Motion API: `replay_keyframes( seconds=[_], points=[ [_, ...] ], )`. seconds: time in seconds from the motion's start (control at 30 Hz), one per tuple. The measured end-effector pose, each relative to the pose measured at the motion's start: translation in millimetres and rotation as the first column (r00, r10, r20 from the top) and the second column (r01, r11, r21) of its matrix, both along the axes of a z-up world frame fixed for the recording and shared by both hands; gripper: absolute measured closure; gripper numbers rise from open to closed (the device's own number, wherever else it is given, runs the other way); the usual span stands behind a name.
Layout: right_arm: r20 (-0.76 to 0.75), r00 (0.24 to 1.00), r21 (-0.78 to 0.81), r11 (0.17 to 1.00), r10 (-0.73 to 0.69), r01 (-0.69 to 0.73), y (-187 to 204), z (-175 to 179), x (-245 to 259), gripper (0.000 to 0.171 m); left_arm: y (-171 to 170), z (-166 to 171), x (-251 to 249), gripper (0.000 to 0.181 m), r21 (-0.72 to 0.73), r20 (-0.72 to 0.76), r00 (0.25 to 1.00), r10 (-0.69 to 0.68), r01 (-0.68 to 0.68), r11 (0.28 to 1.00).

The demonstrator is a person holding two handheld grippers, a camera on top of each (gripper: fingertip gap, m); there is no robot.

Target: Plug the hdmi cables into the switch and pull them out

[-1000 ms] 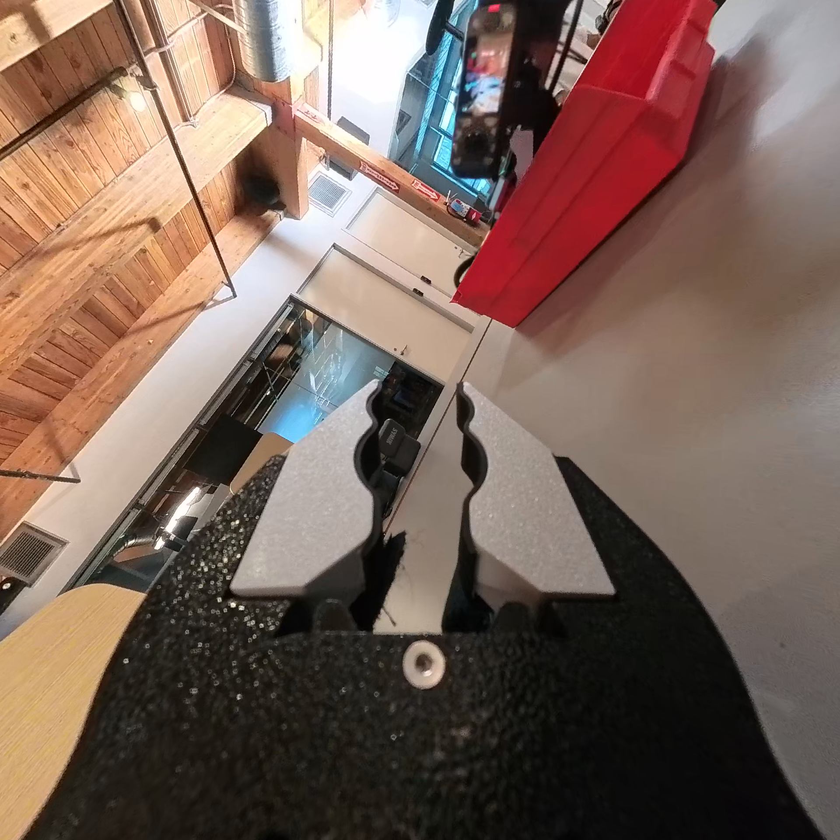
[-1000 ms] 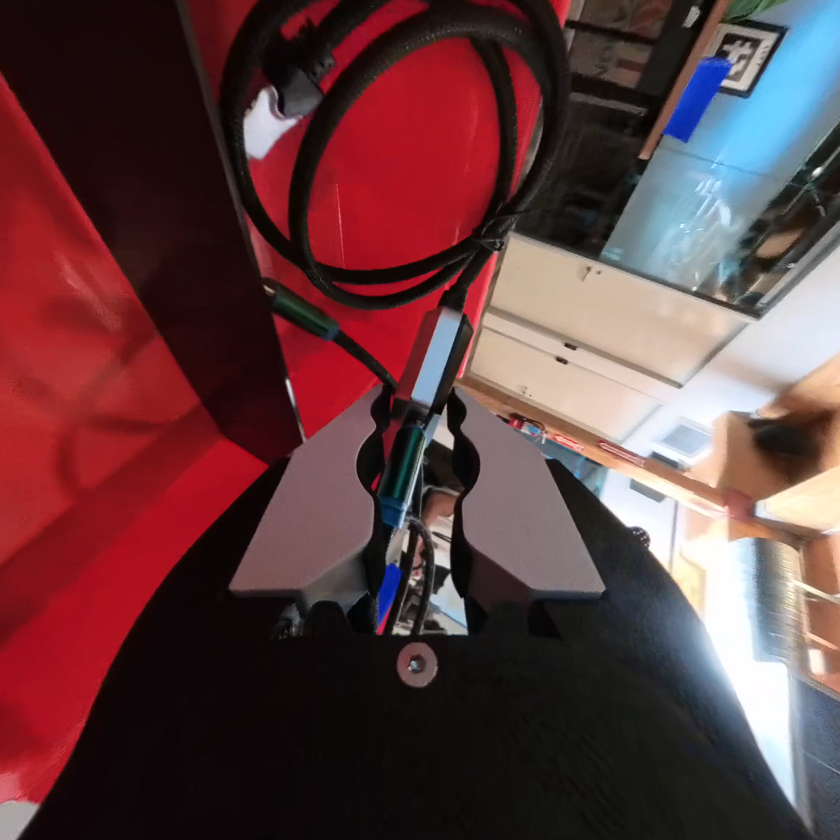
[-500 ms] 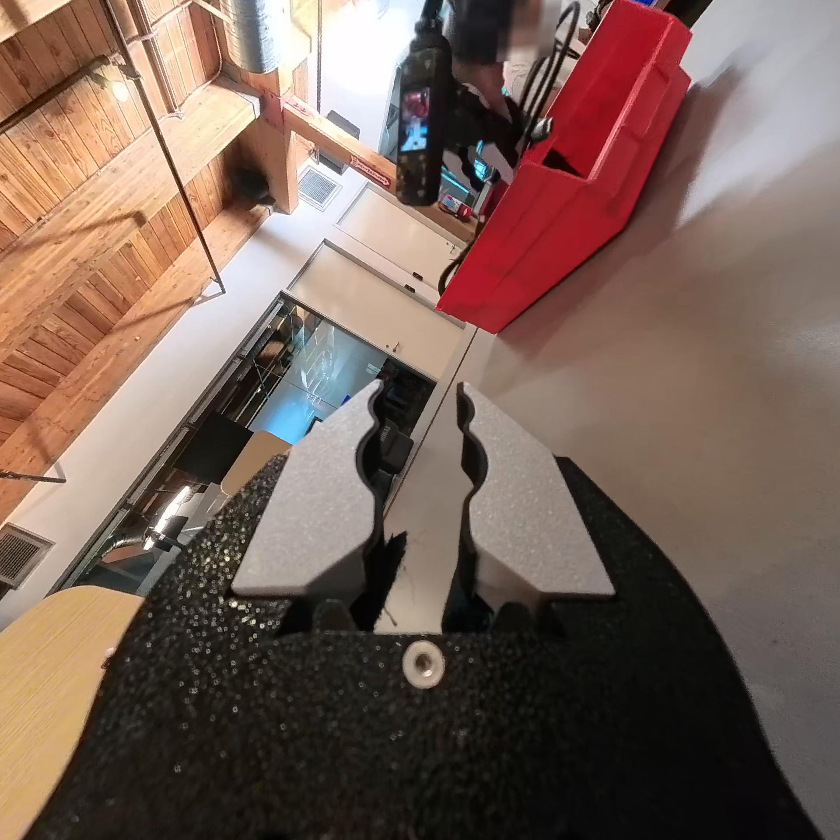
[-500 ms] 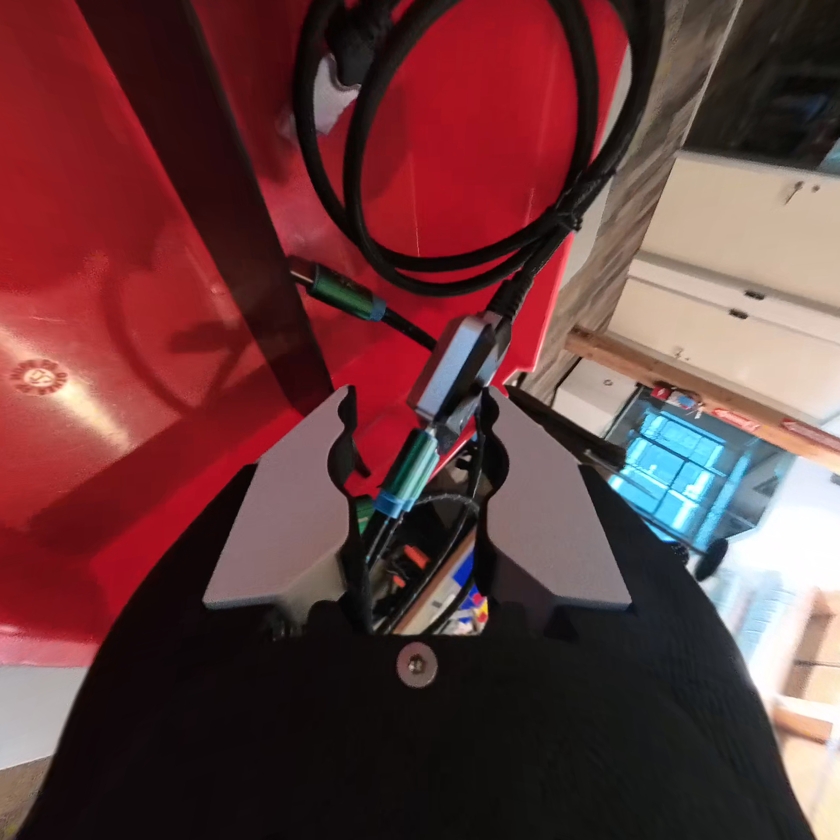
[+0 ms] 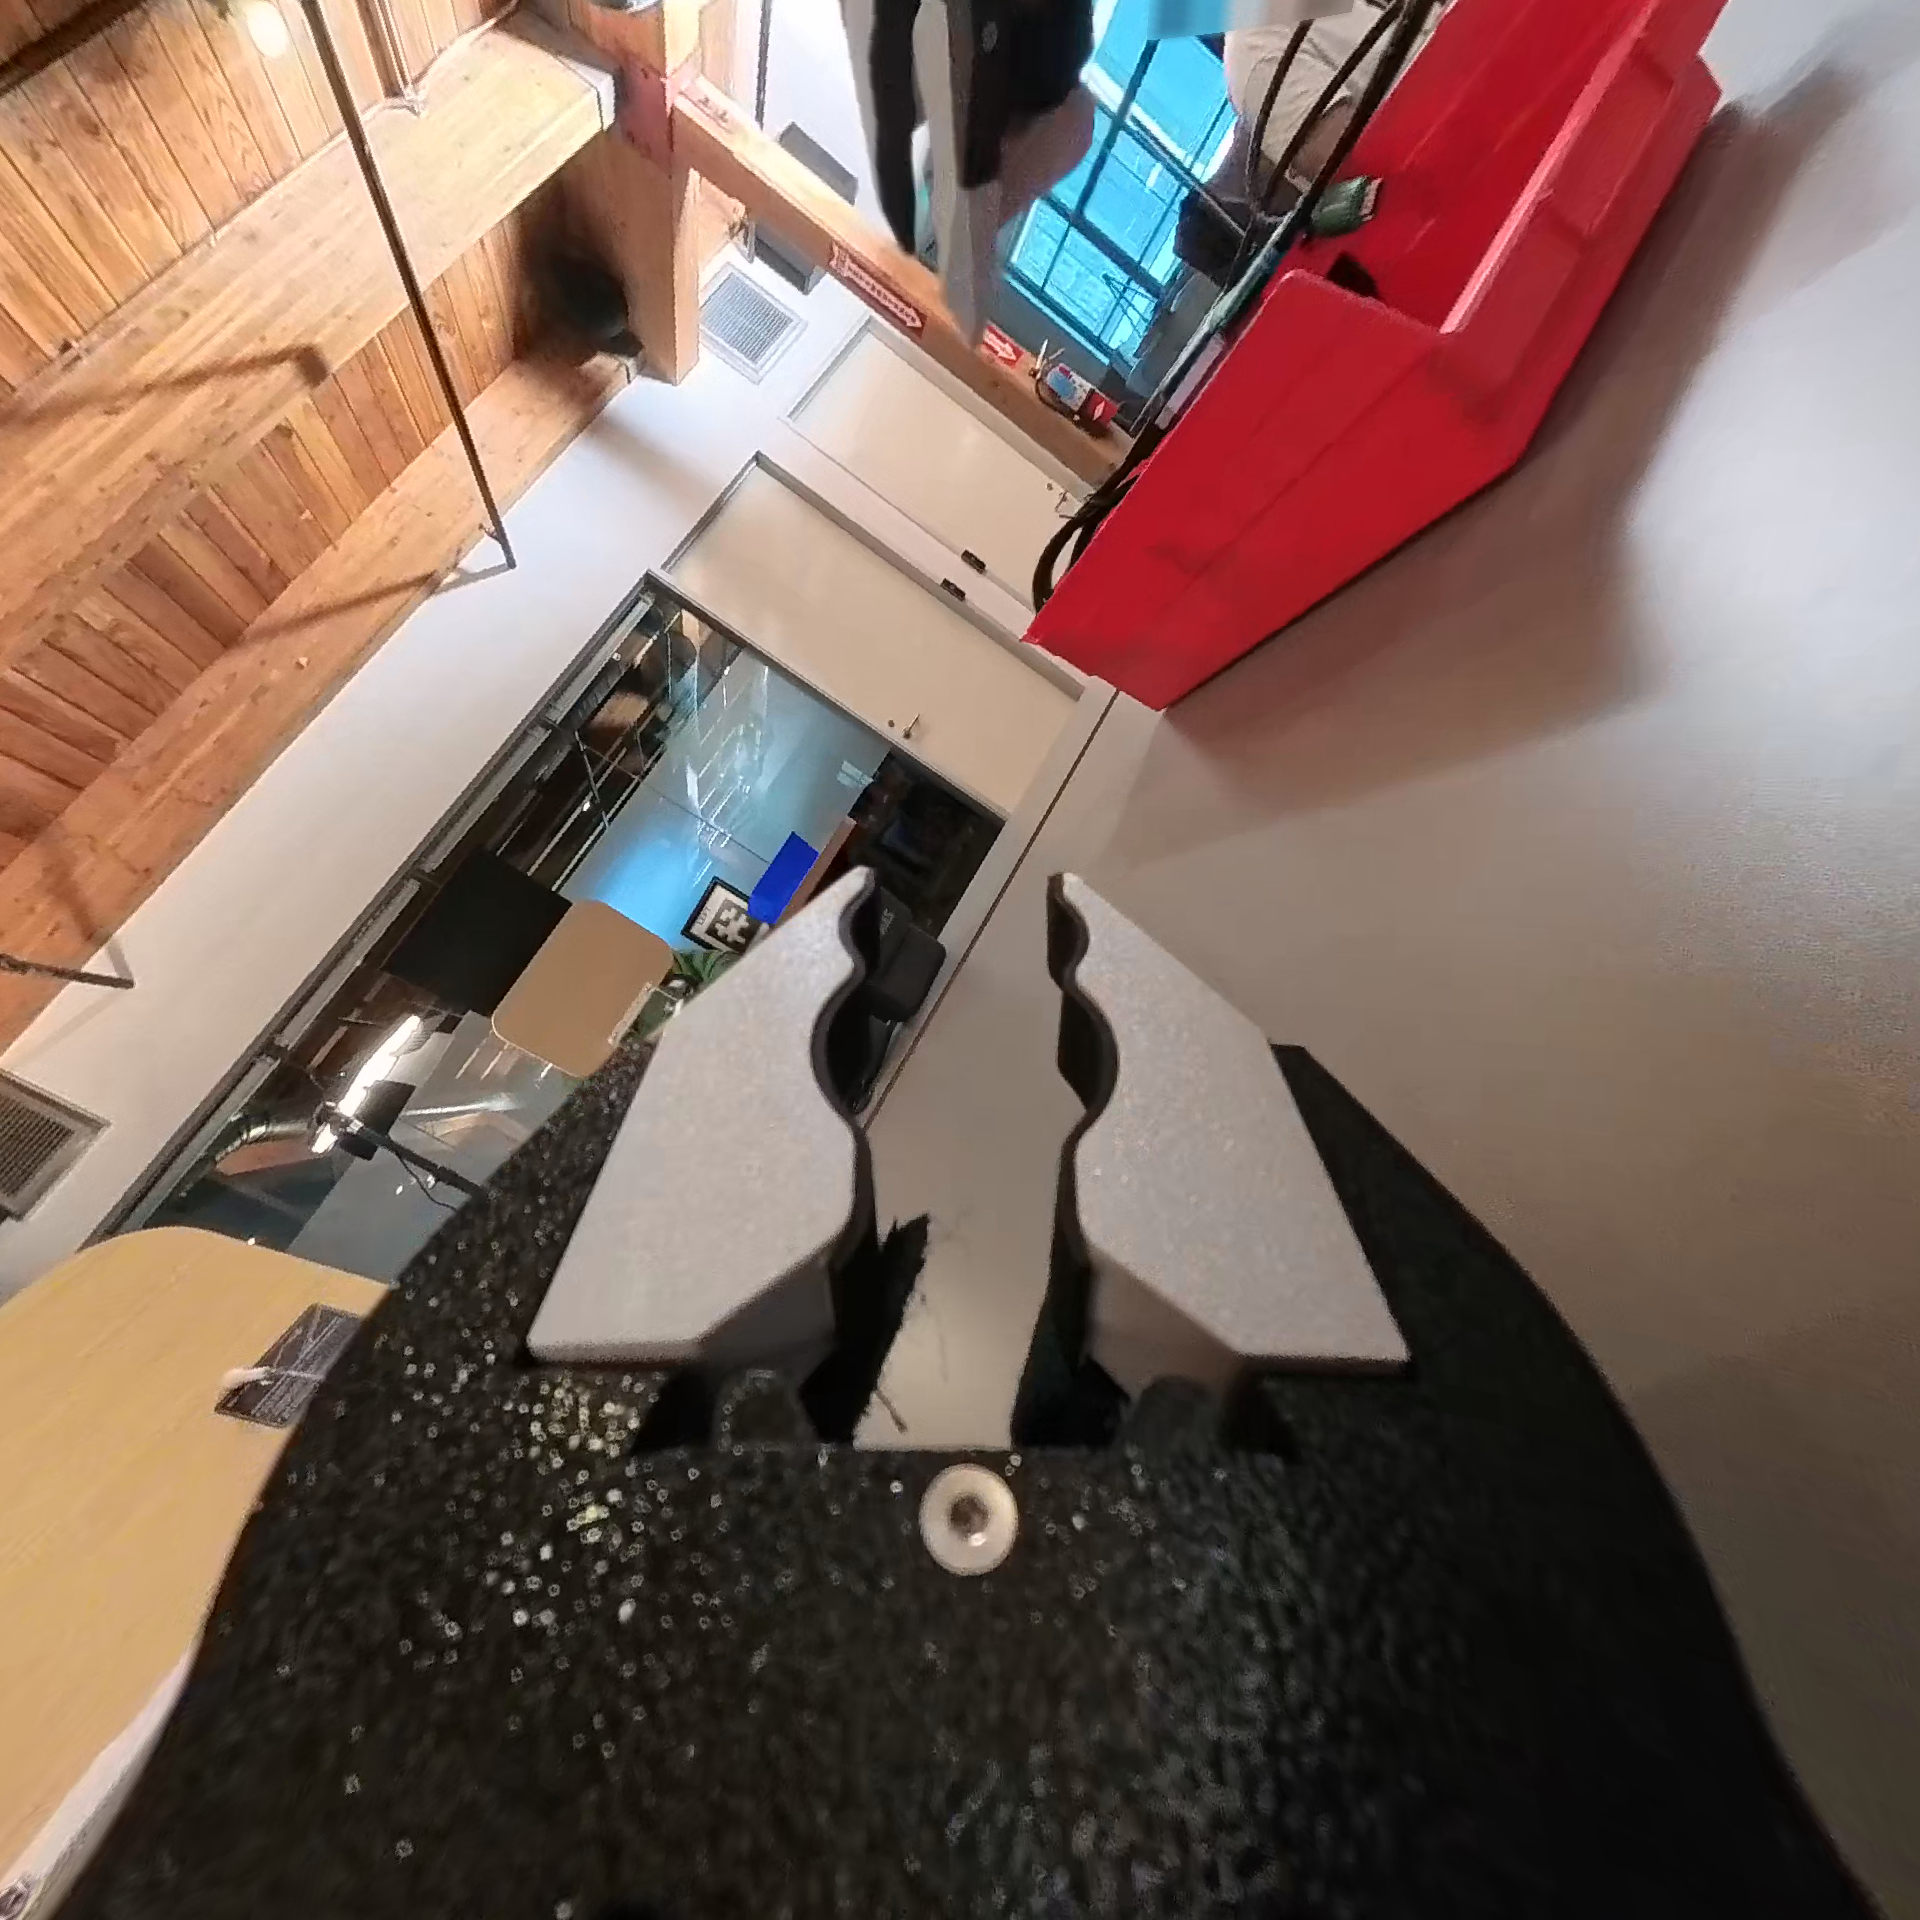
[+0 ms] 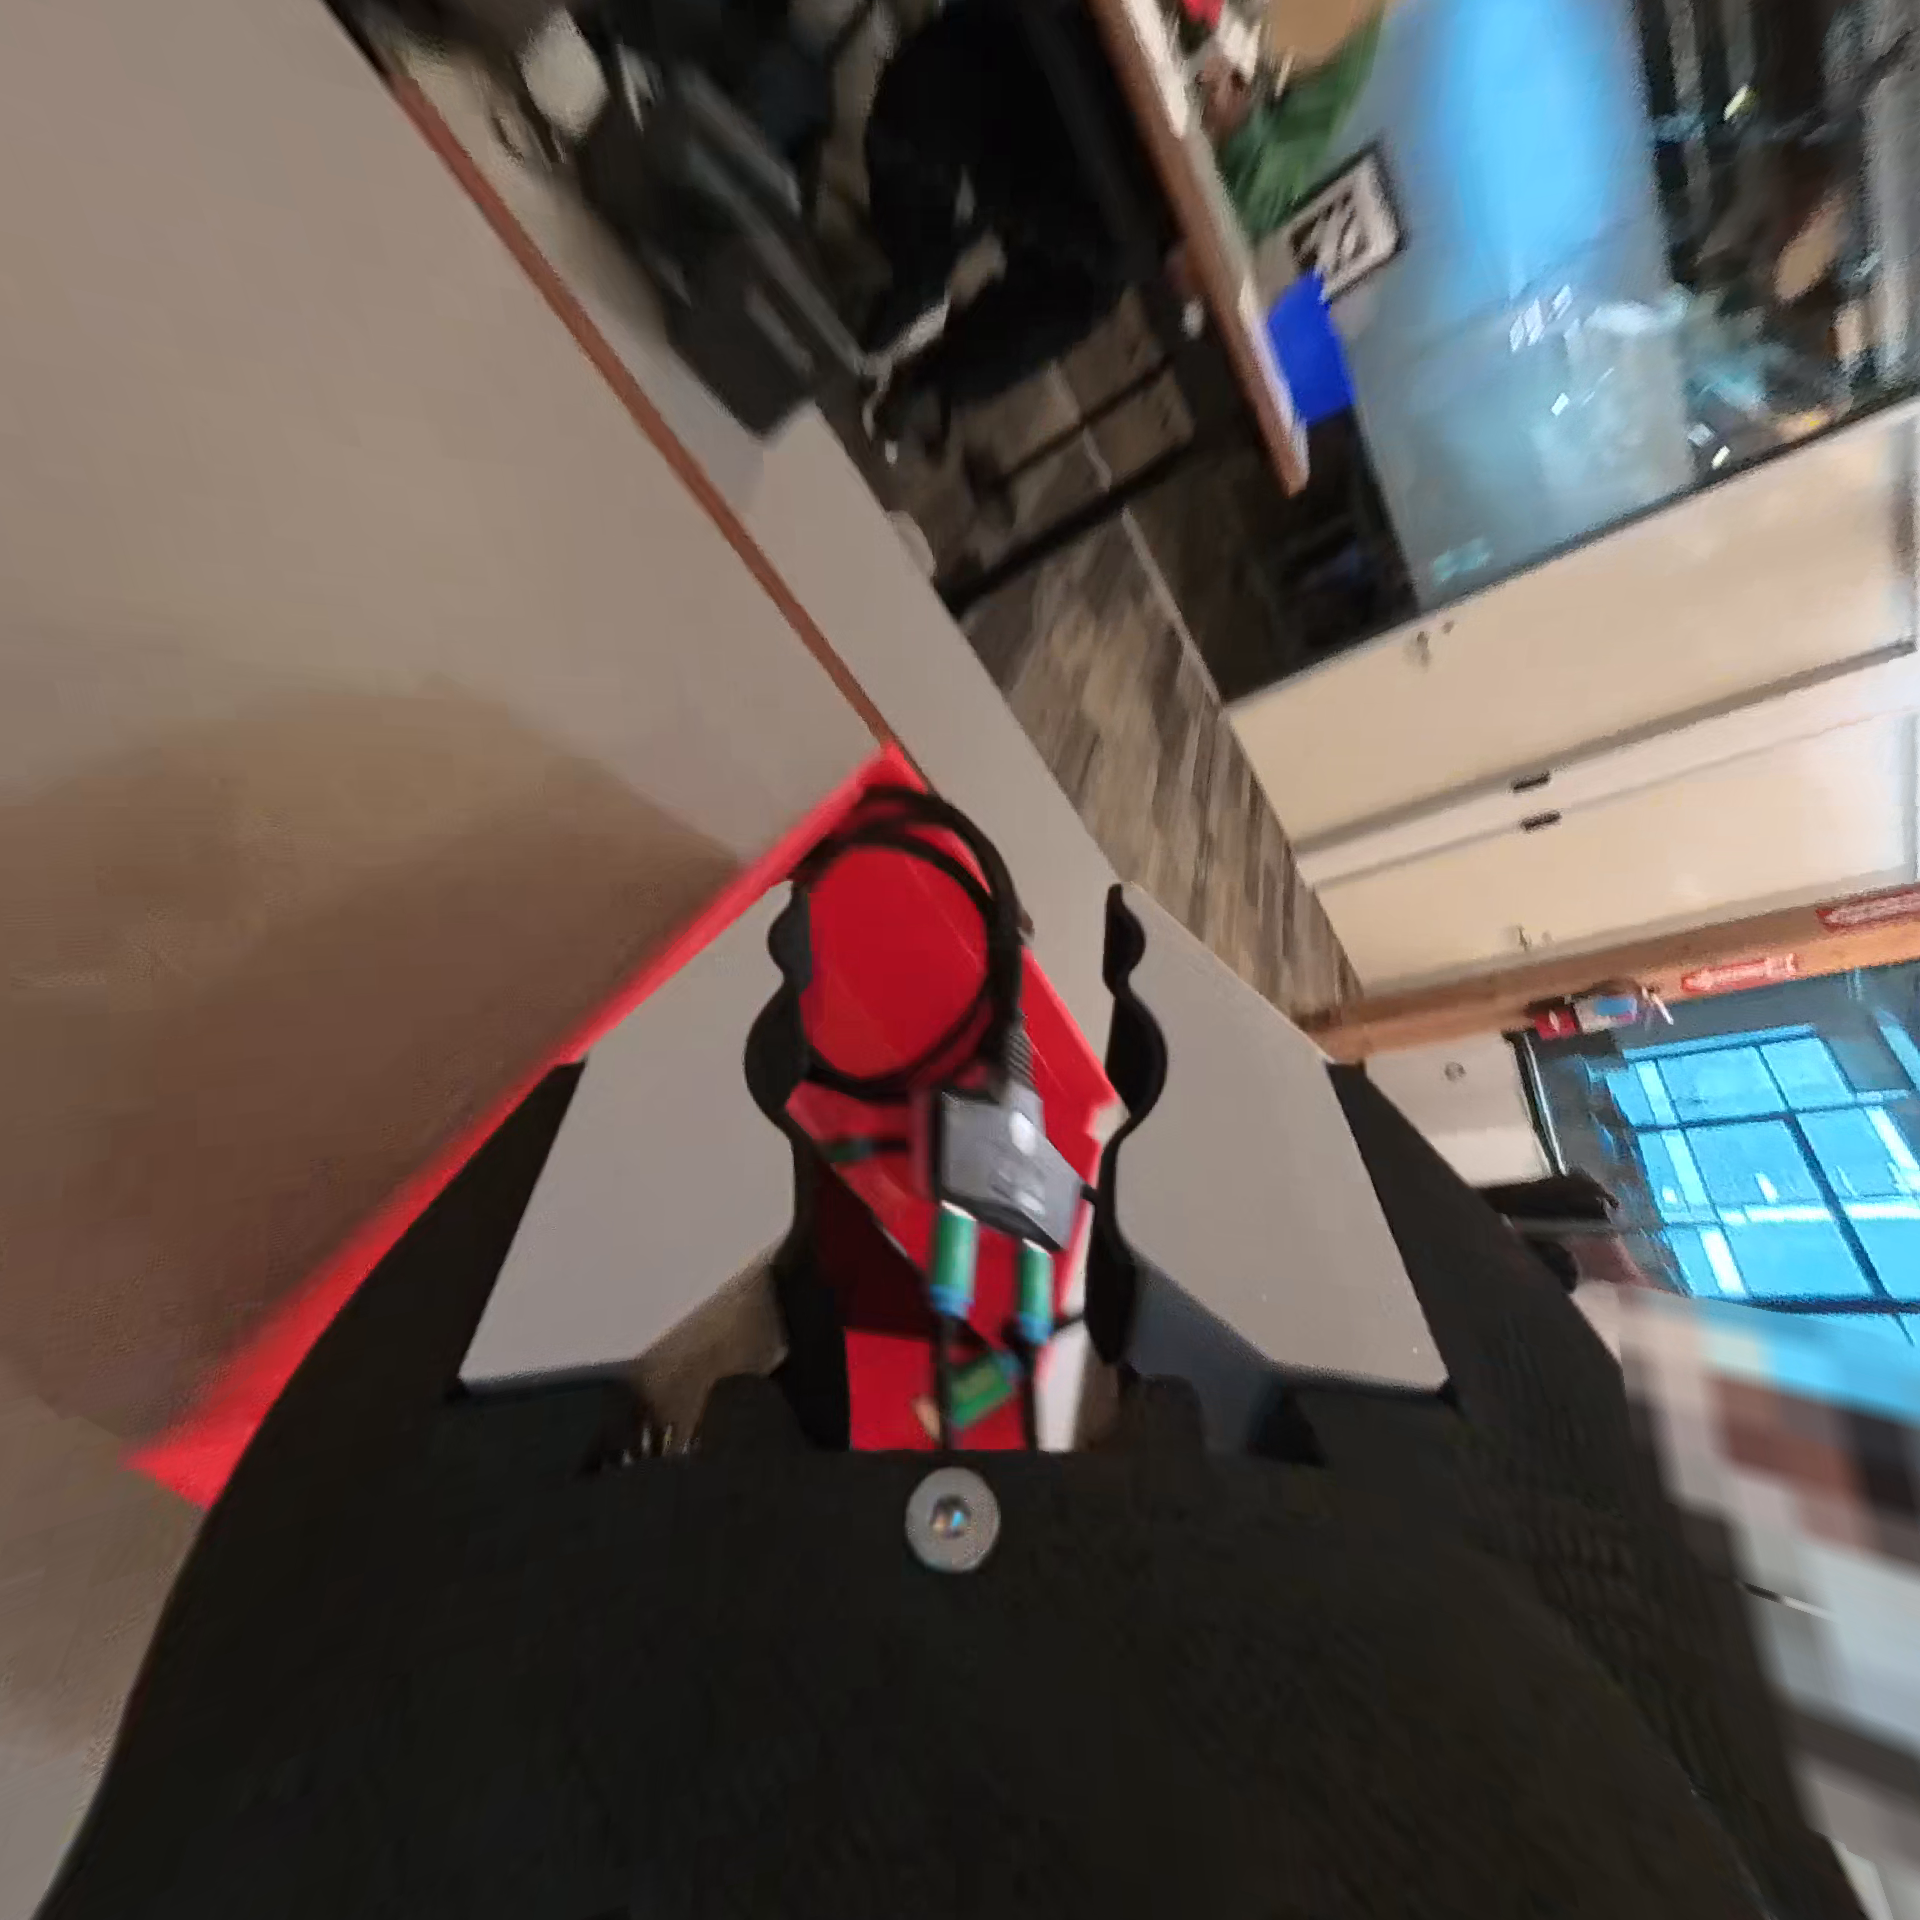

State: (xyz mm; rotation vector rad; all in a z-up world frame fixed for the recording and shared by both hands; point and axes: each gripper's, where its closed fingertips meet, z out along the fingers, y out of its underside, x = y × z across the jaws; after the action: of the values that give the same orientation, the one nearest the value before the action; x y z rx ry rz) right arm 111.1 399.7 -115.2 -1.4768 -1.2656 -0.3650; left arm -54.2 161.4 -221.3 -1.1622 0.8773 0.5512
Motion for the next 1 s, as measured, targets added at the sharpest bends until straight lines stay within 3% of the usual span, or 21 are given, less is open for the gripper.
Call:
replay_keyframes(
  seconds=[0.1,0.23,0.37,0.5,0.7,0.8,0.9,1.0],
  points=[
    [-0.098,0.993,0.035,0.997,0.073,-0.069,-43.4,-17.3,-44.0,0.122,0.8,0.4,-2.0,0.152,-0.004,0.013,1.0,0.0,0.0,1.0],
    [-0.258,0.951,-0.043,0.982,0.169,-0.186,-84.2,-57.3,-106.0,0.124,3.2,0.5,-5.8,0.152,-0.018,0.041,0.999,0.003,-0.003,1.0],
    [-0.385,0.9,-0.051,0.969,0.205,-0.242,-94.0,-93.0,-149.2,0.126,5.2,1.6,-12.1,0.152,-0.033,0.083,0.996,0.013,-0.01,0.999],
    [-0.503,0.844,0.038,0.98,0.189,-0.196,-84.0,-110.4,-155.2,0.135,5.7,3.2,-18.7,0.152,-0.041,0.12,0.992,0.024,-0.019,0.999],
    [-0.493,0.833,0.14,0.968,0.251,-0.208,-88.9,-103.4,-148.2,0.145,6.2,9.3,-28.0,0.151,-0.066,0.185,0.981,0.051,-0.039,0.997],
    [-0.474,0.842,0.15,0.966,0.257,-0.21,-90.0,-104.6,-150.3,0.145,1.9,36.1,-41.7,0.149,-0.082,0.293,0.953,0.076,-0.054,0.995],
    [-0.45,0.855,0.152,0.965,0.259,-0.213,-90.0,-108.1,-153.4,0.146,5.3,66.8,-82.1,0.145,-0.165,0.368,0.91,0.193,-0.14,0.976],
    [-0.443,0.858,0.152,0.965,0.259,-0.213,-89.2,-108.6,-155.6,0.146,15.0,90.8,-155.6,0.146,-0.24,0.421,0.83,0.365,-0.286,0.928]
  ],
)
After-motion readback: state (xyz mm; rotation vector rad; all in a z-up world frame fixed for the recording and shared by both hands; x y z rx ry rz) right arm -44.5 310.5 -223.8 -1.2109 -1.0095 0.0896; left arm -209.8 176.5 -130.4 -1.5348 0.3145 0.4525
